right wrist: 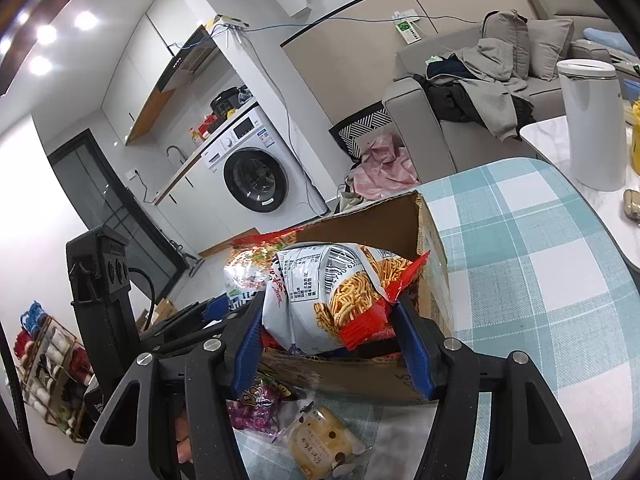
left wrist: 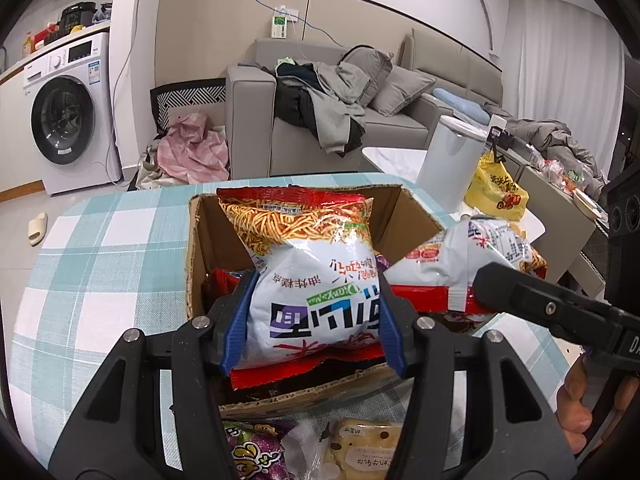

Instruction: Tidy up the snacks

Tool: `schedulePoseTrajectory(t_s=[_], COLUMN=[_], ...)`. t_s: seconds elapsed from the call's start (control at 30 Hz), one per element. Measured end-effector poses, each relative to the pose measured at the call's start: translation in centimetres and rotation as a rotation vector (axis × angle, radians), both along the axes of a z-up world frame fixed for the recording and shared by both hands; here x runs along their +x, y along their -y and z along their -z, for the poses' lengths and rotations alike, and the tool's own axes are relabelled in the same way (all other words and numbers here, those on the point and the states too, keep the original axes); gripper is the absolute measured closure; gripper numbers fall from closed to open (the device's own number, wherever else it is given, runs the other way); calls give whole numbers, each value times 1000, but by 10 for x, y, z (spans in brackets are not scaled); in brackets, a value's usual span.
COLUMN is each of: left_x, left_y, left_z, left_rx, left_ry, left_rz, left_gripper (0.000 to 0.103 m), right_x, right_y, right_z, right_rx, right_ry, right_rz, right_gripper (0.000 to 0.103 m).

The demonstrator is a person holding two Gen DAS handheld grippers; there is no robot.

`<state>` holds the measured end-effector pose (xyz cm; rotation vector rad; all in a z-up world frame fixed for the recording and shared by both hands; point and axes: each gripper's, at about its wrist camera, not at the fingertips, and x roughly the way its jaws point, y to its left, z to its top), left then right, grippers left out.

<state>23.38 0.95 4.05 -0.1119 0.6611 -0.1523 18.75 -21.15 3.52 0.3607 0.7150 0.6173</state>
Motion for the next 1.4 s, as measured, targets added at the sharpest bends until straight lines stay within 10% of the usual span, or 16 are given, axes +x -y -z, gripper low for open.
schedulePoseTrajectory(t_s=[0.4,0.87,1.4], left_x=[4,-56,-153], left_y=[6,-21,-55], left_z=[7,-10,2], left_rx=[15,38,17], left_ry=[-5,34,34], left_rz=[-6,-66,-110], left_gripper=[47,1,1], right_x=[8,-21,-70], right_y=[-14,2,-9], right_z=[1,-10,1], right_rx=[-62,-88,-166], right_ry=[14,20,49], right_rz=[4,31,-52], right_gripper=[24,1,0])
